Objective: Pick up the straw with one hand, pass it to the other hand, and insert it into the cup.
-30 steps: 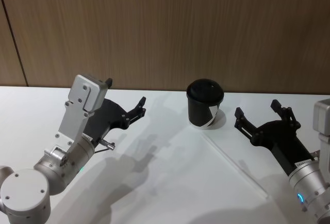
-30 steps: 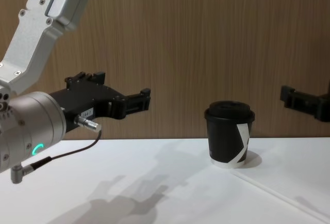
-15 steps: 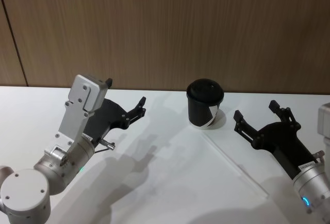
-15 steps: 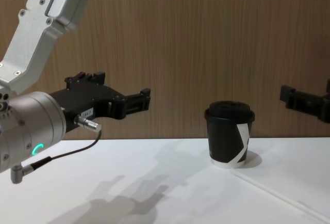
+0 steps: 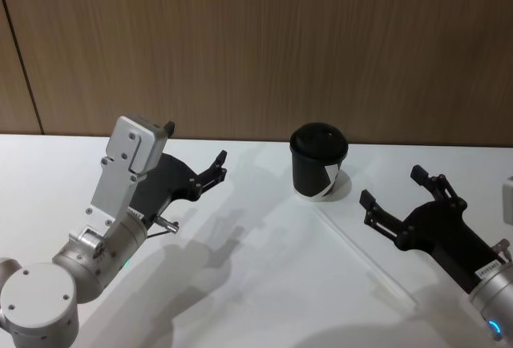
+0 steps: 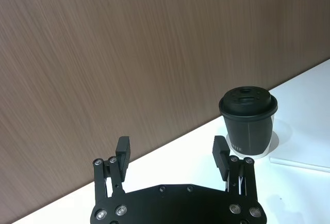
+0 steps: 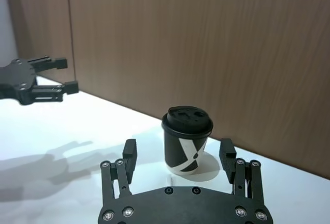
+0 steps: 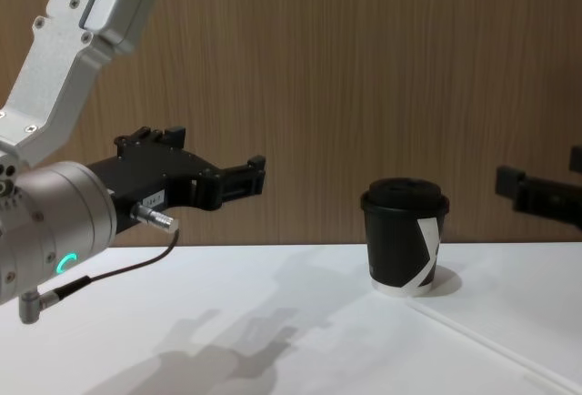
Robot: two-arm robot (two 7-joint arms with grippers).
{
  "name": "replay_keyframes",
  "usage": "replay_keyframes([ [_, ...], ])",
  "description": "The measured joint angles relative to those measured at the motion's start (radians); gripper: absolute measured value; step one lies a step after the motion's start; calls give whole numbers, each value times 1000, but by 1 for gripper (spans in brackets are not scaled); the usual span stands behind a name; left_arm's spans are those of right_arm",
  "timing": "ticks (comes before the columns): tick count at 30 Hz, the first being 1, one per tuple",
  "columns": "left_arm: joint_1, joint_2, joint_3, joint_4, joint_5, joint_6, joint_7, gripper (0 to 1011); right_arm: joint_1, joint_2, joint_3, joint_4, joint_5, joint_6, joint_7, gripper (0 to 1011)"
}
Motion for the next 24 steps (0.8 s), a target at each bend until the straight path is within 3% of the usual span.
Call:
replay_keyframes([
  [9, 0, 0, 0, 0, 0, 0, 0, 1003, -8, 42, 4, -7, 2, 17, 54, 1001],
  [24, 0, 0, 0, 0, 0, 0, 0, 1003, -22, 113, 10, -55, -14, 146, 85, 1001],
])
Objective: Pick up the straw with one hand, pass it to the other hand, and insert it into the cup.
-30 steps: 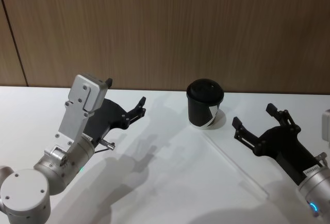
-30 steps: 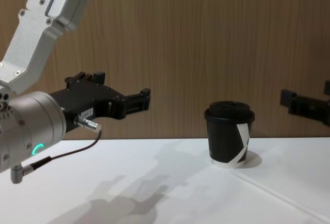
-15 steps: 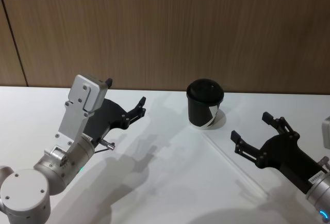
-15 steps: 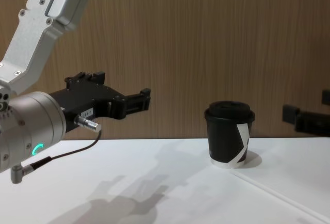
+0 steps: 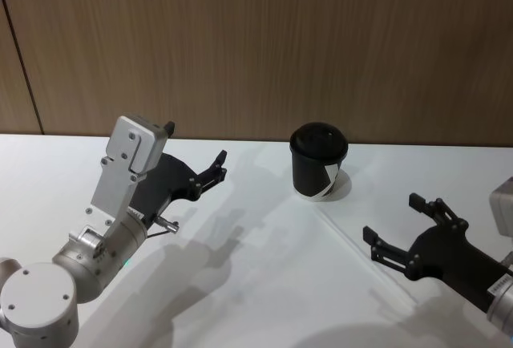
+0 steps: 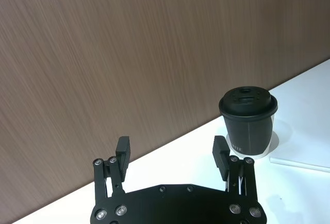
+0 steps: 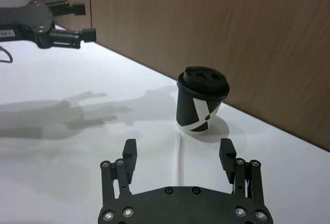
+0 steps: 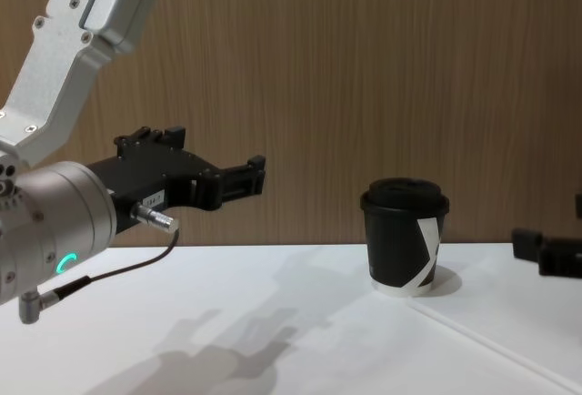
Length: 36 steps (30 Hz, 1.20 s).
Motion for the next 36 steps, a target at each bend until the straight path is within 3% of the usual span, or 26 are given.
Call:
replay_keyframes([
  [17, 0, 0, 0, 0, 0, 0, 0, 1003, -25, 47, -11, -21, 15, 82, 18, 1001],
  [36, 0, 0, 0, 0, 0, 0, 0, 1003, -4, 58, -54, 8, 16, 145, 19, 1001],
])
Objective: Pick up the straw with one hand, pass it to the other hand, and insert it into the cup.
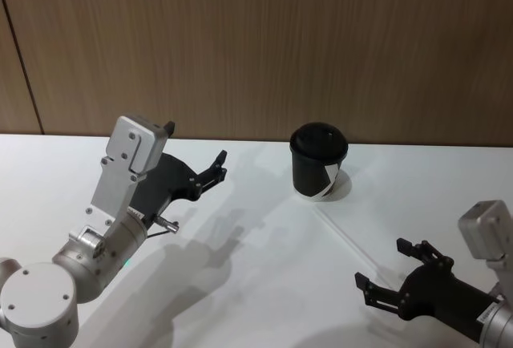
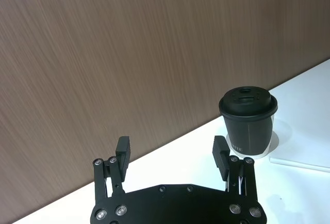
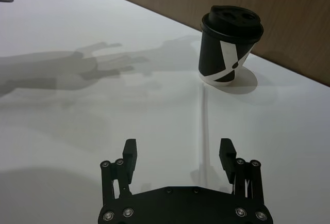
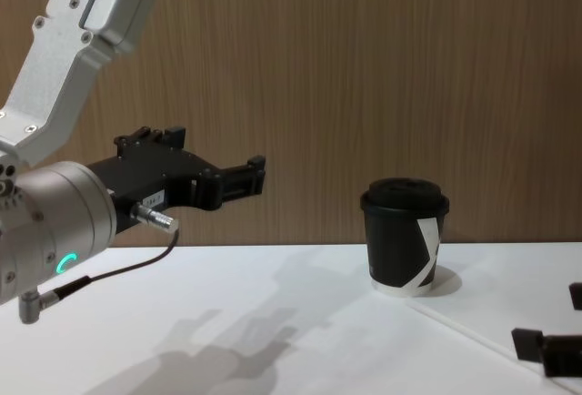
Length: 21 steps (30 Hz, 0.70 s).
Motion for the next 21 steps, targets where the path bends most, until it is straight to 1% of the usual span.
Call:
replay_keyframes([
  [6, 0, 0, 0, 0, 0, 0, 0, 1003, 8, -4, -8, 17, -7, 13, -4, 1001],
  [21, 0, 0, 0, 0, 0, 0, 0, 1003, 38, -29, -21, 64, -17, 47, -12, 1001],
])
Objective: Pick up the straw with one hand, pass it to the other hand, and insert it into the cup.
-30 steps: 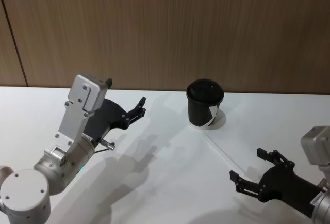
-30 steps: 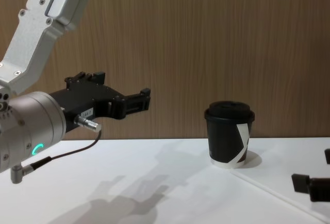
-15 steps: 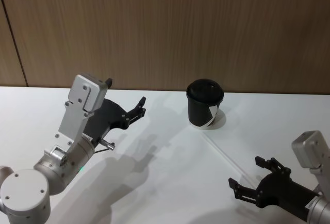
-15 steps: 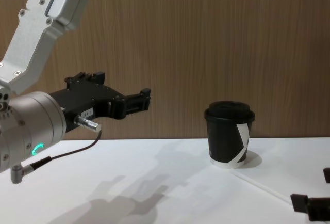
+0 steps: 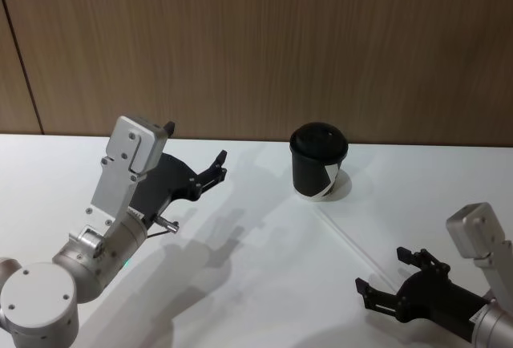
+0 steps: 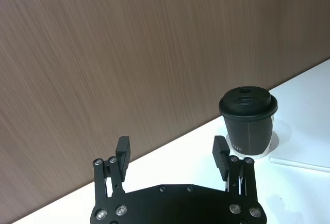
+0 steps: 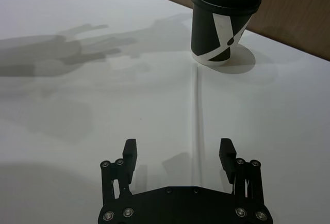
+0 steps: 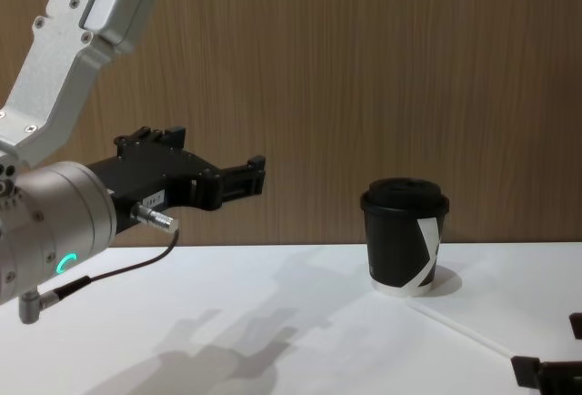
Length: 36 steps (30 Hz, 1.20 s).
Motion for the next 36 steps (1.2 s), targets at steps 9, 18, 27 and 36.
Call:
replay_keyframes([
  [9, 0, 0, 0, 0, 0, 0, 0, 1003, 13, -10, -3, 15, 3, 26, -7, 1001],
  [18, 0, 0, 0, 0, 0, 0, 0, 1003, 23, -12, -6, 20, 13, 53, -8, 1001],
  [27, 0, 0, 0, 0, 0, 0, 0, 1003, 35, -9, -12, 27, 24, 72, -4, 1001],
  [36, 0, 0, 0, 0, 0, 0, 0, 1003, 48, -3, -20, 36, 34, 81, 4, 1001],
])
